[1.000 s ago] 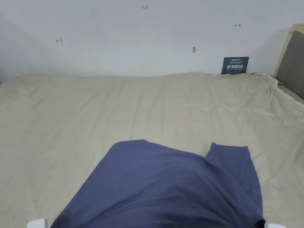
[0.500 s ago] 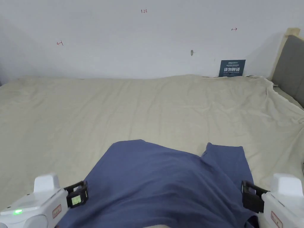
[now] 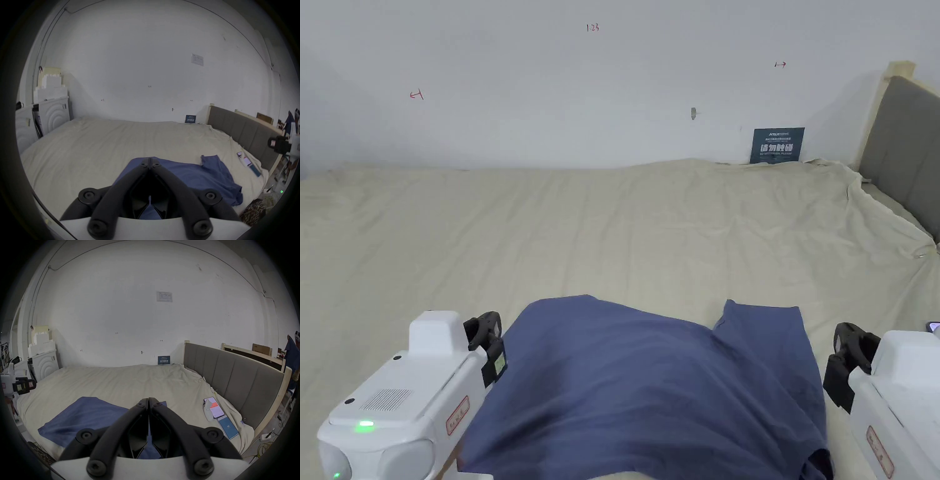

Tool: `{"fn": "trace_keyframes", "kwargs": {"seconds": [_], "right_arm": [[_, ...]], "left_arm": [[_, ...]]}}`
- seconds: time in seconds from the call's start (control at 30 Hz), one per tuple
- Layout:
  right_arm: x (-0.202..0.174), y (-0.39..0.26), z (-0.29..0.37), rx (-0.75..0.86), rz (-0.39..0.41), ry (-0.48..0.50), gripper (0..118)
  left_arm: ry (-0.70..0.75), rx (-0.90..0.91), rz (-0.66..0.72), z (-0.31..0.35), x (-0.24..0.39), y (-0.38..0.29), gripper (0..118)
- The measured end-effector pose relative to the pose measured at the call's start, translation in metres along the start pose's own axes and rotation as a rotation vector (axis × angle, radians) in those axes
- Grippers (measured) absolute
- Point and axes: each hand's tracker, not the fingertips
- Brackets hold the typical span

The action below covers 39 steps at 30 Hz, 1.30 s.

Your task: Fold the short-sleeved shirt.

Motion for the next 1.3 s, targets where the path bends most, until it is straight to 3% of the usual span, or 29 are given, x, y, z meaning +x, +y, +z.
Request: {"fn": "trace_keyframes", "kwargs": {"seconds": [0.33,0.83,0.87,0.9,0.93,1.0,1.03,1.23,1.3], "right_arm": [[0.003,0.005,-0.024,-0.01,-0.018,0.014,0],[0.014,-0.006,-0.115,-0.104,-0.009,-0.027,0],[0.015,-0.008,-0.122,-0.117,-0.01,-0.033,0],[0.016,-0.012,-0.127,-0.123,-0.014,-0.038,0],[0.017,-0.014,-0.132,-0.129,-0.019,-0.042,0],[0.018,-0.019,-0.142,-0.143,-0.028,-0.057,0],[0.018,-0.021,-0.145,-0.148,-0.03,-0.062,0],[0.02,-0.033,-0.161,-0.183,-0.033,-0.083,0],[0.021,-0.035,-0.163,-0.194,-0.033,-0.088,0]], "left_arm": [[-0.057,-0.113,0.047,-0.069,-0.01,0.012,0],[-0.029,-0.465,-0.022,-0.321,-0.052,0.017,0],[-0.018,-0.483,-0.021,-0.338,-0.054,0.014,2],[-0.019,-0.53,-0.007,-0.353,-0.056,0.01,15],[-0.011,-0.543,0.002,-0.366,-0.058,0.006,33],[0.007,-0.592,-0.031,-0.389,-0.061,-0.006,80],[0.024,-0.626,-0.047,-0.4,-0.06,-0.011,89],[0.034,-0.714,-0.077,-0.435,-0.06,-0.036,88],[0.022,-0.774,-0.087,-0.442,-0.058,-0.045,71]]}}
